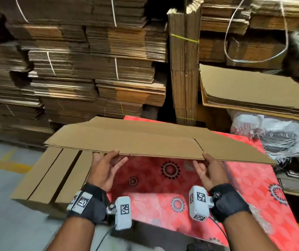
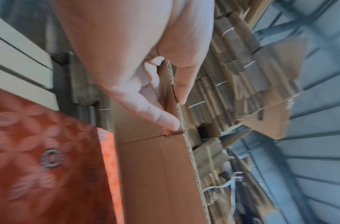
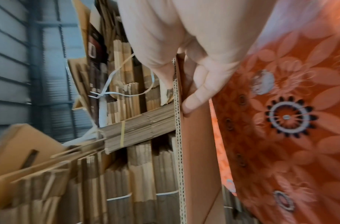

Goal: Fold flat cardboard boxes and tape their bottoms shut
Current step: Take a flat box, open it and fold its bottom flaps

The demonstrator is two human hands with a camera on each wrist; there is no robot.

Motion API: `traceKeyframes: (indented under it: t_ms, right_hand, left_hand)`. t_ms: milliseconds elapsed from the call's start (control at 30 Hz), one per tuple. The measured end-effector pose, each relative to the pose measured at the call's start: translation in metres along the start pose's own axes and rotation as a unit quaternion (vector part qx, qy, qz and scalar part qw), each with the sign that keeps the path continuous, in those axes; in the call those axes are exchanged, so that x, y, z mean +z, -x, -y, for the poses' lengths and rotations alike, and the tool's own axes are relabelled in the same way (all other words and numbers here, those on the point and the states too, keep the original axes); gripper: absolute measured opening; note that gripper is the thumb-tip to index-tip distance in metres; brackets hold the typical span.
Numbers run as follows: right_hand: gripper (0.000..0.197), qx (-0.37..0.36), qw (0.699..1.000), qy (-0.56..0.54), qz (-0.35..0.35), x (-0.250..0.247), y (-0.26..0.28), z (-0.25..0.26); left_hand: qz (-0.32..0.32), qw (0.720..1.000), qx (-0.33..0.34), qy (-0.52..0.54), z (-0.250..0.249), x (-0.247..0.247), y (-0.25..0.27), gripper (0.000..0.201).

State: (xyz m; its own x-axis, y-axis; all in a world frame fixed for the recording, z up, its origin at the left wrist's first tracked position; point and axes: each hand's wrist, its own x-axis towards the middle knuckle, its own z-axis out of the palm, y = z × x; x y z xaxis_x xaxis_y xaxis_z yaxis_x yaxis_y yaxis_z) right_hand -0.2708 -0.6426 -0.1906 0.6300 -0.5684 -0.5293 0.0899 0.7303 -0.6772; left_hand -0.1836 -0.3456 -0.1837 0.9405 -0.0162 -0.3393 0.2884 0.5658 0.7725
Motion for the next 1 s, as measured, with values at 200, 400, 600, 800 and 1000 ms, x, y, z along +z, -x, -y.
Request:
traceKeyframes:
  t_ms: [200, 400, 600, 800, 1000]
  right_hand:
    - [0.016, -0.078, 0.994, -0.069, 0.034, 0.016, 0.044, 0.043]
    - [0.016, -0.160, 0.981, -0.110, 0.030, 0.006, 0.075, 0.104]
    - [0.018, -0.235, 0.964, -0.122, 0.001, -0.028, 0.088, 0.170]
    - [0.009, -0.306, 0.943, -0.121, -0.054, -0.083, 0.077, 0.230]
    - [0.020, -0.338, 0.929, -0.141, -0.050, -0.117, 0.038, 0.288]
  left_hand:
    - [0.092, 0.994, 0.059, -0.002, -0.045, 0.049, 0.014, 0.041]
    - [0.165, 0.984, 0.070, -0.017, -0.056, 0.118, 0.029, 0.043]
    - [0.246, 0.967, 0.067, -0.025, -0.038, 0.187, 0.053, 0.028]
    - [0.313, 0.948, 0.039, -0.043, 0.008, 0.253, 0.070, 0.029]
    - [0.339, 0.939, 0.035, -0.042, 0.058, 0.326, 0.072, 0.034]
